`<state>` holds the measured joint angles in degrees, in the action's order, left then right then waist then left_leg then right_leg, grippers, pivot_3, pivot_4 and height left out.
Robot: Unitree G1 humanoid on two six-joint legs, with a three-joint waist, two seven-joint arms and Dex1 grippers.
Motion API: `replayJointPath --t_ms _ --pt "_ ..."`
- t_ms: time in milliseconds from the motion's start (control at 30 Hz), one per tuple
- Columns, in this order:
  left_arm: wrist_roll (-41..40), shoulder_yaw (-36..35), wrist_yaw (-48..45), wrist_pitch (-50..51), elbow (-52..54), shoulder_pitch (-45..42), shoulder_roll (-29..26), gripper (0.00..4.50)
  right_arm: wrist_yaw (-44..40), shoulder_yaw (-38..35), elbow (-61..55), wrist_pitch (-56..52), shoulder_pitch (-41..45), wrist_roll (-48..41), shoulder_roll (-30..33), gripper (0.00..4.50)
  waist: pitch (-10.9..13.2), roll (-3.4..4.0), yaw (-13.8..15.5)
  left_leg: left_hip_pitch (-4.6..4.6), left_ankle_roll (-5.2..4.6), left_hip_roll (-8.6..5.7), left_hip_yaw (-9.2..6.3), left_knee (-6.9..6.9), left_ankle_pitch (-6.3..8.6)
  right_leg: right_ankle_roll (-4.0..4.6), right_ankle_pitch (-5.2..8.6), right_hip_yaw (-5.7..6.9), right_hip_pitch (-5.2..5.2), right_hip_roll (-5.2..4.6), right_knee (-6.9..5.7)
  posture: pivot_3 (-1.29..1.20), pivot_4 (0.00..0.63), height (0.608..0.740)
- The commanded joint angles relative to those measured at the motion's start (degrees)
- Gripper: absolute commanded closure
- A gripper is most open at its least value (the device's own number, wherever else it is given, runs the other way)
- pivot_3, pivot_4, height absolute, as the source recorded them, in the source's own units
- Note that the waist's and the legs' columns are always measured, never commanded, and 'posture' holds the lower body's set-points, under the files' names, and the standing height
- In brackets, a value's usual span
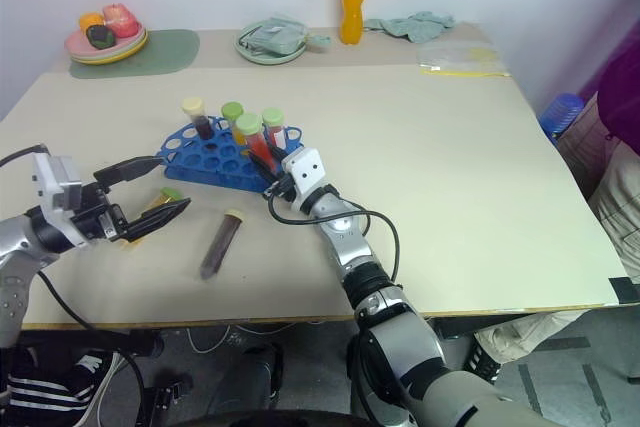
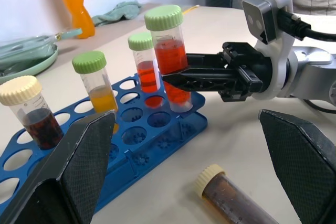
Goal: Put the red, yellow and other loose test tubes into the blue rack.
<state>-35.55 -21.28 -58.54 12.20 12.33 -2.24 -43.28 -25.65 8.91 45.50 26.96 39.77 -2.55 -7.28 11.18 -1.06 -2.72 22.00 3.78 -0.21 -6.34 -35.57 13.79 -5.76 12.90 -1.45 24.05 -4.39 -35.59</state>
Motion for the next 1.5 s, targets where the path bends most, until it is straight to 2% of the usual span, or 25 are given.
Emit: replayJointPath --t_ms 33,133,267,300,400,500,667,733,800,867,900,1067,1267,1433,1500 --pt "-0.8 -2.0 0.1 0.0 1.8 0.1 -0.9 0.0 -1.0 -2.1 1.6 -0.8 1.1 -2.3 -1.2 3.73 0.0 0.0 0.0 -0.04 0.0 0.0 0.0 0.0 0.0 0.0 0.0 0.0 -0.04 0.0 0.0 0.0 0.15 0.74" --pt "-0.7 -2.0 0.1 -0.3 1.7 -0.2 -0.9 0.0 -5.7 -2.6 0.2 -1.2 0.0 -5.4 -1.1 2.29 0.0 0.03 0.1 -0.28 0.0 0.0 -0.01 0.01 0.0 0.01 0.02 0.0 -0.32 0.0 0.04 0.0 0.15 0.74" --pt "-0.8 -1.9 0.2 -0.1 1.6 -0.3 -0.8 0.0 -5.1 -3.0 0.1 -1.0 -0.4 -4.4 -0.6 0.22 0.0 0.03 -0.1 -0.53 0.0 0.0 -0.01 0.22 0.0 0.02 0.03 -0.01 -0.47 0.0 0.12 0.0 0.15 0.74" --pt "-0.7 -1.9 0.2 -0.2 1.6 -0.2 -0.8 0.0 -5.0 -3.0 -0.2 -0.9 -0.5 -4.2 -0.4 0.1 0.0 0.03 -0.1 -0.56 0.0 0.0 -0.01 0.28 0.0 0.02 0.03 -0.01 -0.47 0.0 0.12 0.0 0.15 0.74" --pt "-0.8 -2.0 0.3 0.2 2.1 0.2 -1.0 0.0 -6.0 -2.2 -3.7 -2.4 -2.0 -3.7 1.1 0.1 0.0 0.03 -0.1 -0.57 0.0 0.03 -0.01 0.37 0.0 0.03 0.05 0.0 -0.45 0.03 0.12 0.0 0.15 0.74" --pt "-1.4 -3.5 -0.1 1.1 2.8 1.5 -1.9 0.0 -8.8 -1.7 -12.5 -7.2 -5.6 -4.7 5.0 0.1 0.0 0.03 0.1 -0.54 0.0 0.02 -0.01 0.38 0.0 0.0 0.07 -0.01 -0.45 0.02 0.16 0.0 0.15 0.74" --pt "-2.0 -6.9 -1.2 2.7 2.0 4.5 -3.8 0.0 -14.4 -2.0 -28.6 -15.6 -13.2 -6.4 15.4 0.1 0.0 0.03 0.2 -0.52 0.0 0.02 -0.01 0.37 0.0 0.0 0.1 0.0 -0.49 -0.01 0.25 0.0 0.15 0.74" --pt "-3.4 -8.6 1.0 7.9 0.9 4.5 -5.2 0.0 -17.1 -3.0 -34.6 -19.1 -15.8 -8.1 20.6 0.1 0.0 0.03 0.2 -0.52 0.0 0.02 0.0 0.37 0.01 -0.05 0.16 0.0 -0.49 -0.02 0.25 0.0 0.15 0.74" --pt "-2.8 -9.4 3.3 11.4 -1.0 3.4 -7.1 0.0 -19.4 -3.4 -39.8 -22.8 -17.4 -10.3 24.0 0.1 0.0 0.03 0.2 -0.54 0.0 0.02 0.0 0.38 0.01 -0.13 0.25 0.0 -0.49 -0.02 0.25 0.0 0.15 0.74" --pt "0.4 -8.6 3.6 12.6 -3.5 2.8 -10.4 0.0 -25.1 -4.6 -47.6 -30.6 -18.7 -19.4 27.5 0.1 0.0 0.03 0.0 -0.56 -0.01 0.03 0.01 0.38 0.01 -0.15 0.27 0.0 -0.47 -0.01 0.24 0.0 0.15 0.74" --pt "1.5 -7.9 4.3 14.3 -5.1 2.1 -12.1 0.0 -26.8 -4.7 -51.1 -32.4 -18.8 -20.7 29.5 0.1 0.1 0.03 0.0 -0.54 -0.01 0.04 0.0 0.39 0.01 -0.15 0.28 0.0 -0.47 -0.01 0.23 0.0 0.15 0.74" --pt "6.2 -3.7 4.1 17.9 -13.0 -1.9 -18.4 0.0 -30.0 -3.6 -62.9 -46.4 -16.0 -27.8 36.3 0.1 0.1 0.05 0.2 -0.53 -0.01 0.05 0.01 0.41 0.02 -0.14 0.3 0.01 -0.44 -0.02 0.26 0.0 0.15 0.74" --pt "7.6 5.4 0.8 30.3 -19.0 -10.4 -24.4 0.0 -30.9 -3.8 -66.9 -50.0 -14.8 -29.2 39.0 0.1 0.1 -0.09 0.4 -0.42 0.0 0.04 0.01 0.41 0.02 -0.14 0.29 0.06 -0.4 -0.06 0.37 0.0 0.15 0.74" --pt "9.6 17.8 -6.3 41.4 -28.7 -27.2 -25.9 0.0 -31.1 -3.0 -68.1 -50.3 -15.6 -28.9 38.5 0.1 0.1 -0.13 0.5 -0.36 0.0 0.02 0.02 0.41 0.02 -0.15 0.28 0.09 -0.36 -0.06 0.34 0.0 0.15 0.74" --pt "11.7 23.7 -11.9 42.3 -32.1 -33.2 -26.0 0.0 -31.1 -2.5 -68.6 -49.8 -16.2 -28.5 38.3 0.1 0.1 -0.14 0.4 -0.32 -0.01 0.02 0.0 0.38 0.01 -0.17 0.28 0.11 -0.36 -0.03 0.31 0.0 0.15 0.74"
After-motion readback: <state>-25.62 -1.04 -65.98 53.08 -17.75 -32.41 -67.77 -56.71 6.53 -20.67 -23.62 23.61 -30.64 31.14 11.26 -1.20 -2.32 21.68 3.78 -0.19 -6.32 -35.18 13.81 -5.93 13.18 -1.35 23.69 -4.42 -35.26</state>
